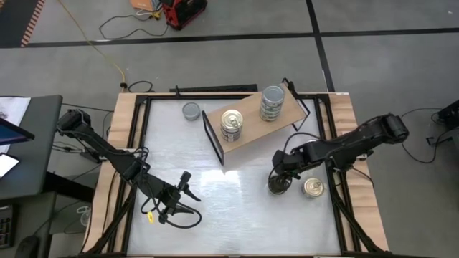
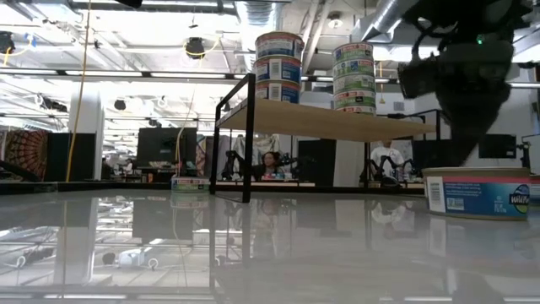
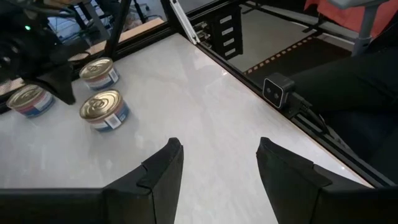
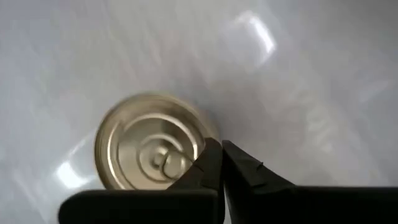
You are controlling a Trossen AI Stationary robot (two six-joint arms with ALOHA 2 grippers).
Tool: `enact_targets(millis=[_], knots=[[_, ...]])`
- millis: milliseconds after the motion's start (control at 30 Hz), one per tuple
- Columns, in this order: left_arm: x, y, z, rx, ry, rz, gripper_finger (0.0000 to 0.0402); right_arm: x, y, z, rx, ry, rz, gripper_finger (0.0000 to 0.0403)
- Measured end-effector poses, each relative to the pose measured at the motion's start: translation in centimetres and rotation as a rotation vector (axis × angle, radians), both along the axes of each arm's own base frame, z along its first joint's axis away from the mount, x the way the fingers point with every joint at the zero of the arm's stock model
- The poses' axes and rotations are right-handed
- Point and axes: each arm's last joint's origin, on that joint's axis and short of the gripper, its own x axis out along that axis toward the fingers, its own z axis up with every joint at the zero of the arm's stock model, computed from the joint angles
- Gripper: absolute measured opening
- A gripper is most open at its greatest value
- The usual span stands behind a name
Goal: Stack canned seafood by type on shelf
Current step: Stack the blue tuna can on top of the blue tuna can
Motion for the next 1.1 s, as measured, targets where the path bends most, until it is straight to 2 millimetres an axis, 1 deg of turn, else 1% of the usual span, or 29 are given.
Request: enact_targets(millis=[200, 267, 333, 433, 567, 733, 833, 900, 967, 1100], knots=[[0.0, 0.0, 0.0, 0.000, 0.000, 0.001, 0.0194, -0.8, -0.2, 1.6, 0.013, -0.080, -0.041, 0.0037], [0.0, 0.0, 0.0, 0.001, 0.000, 0.001, 0.0194, -0.9, 0.1, 1.8, 0.016, -0.097, -0.028, 0.0042], [0.0, 0.0, 0.0, 0.001, 0.003, 0.002, 0.0194, -0.9, 0.8, 1.6, 0.016, -0.090, 0.006, 0.0053], [0.0, 0.0, -0.1, 0.010, 0.012, 0.002, 0.0194, -0.7, 2.7, 1.1, -0.007, -0.082, 0.100, 0.0069], [0.0, 0.0, -0.1, 0.023, -0.003, -0.001, 0.0194, -0.3, 5.9, 0.7, -0.110, -0.075, 0.185, 0.0077], [0.0, 0.1, -0.1, 0.034, -0.009, 0.016, 0.0194, 0.2, 9.9, 0.6, -0.208, 0.019, 0.302, 0.0078], [0.0, 0.1, 0.0, 0.034, -0.010, 0.017, 0.0194, 0.3, 12.0, 0.2, -0.333, 0.100, 0.383, 0.0077], [0.0, 0.1, 0.0, 0.032, -0.010, 0.018, 0.0194, 0.4, 13.1, -0.3, -0.412, 0.155, 0.417, 0.0077], [0.0, 0.1, 0.0, 0.027, -0.008, 0.021, 0.0194, 0.7, 14.0, -1.1, -0.450, 0.209, 0.441, 0.0077], [0.0, 0.1, -0.1, 0.028, -0.007, 0.021, 0.0194, 1.5, 15.0, -2.5, -0.517, 0.317, 0.458, 0.0078]])
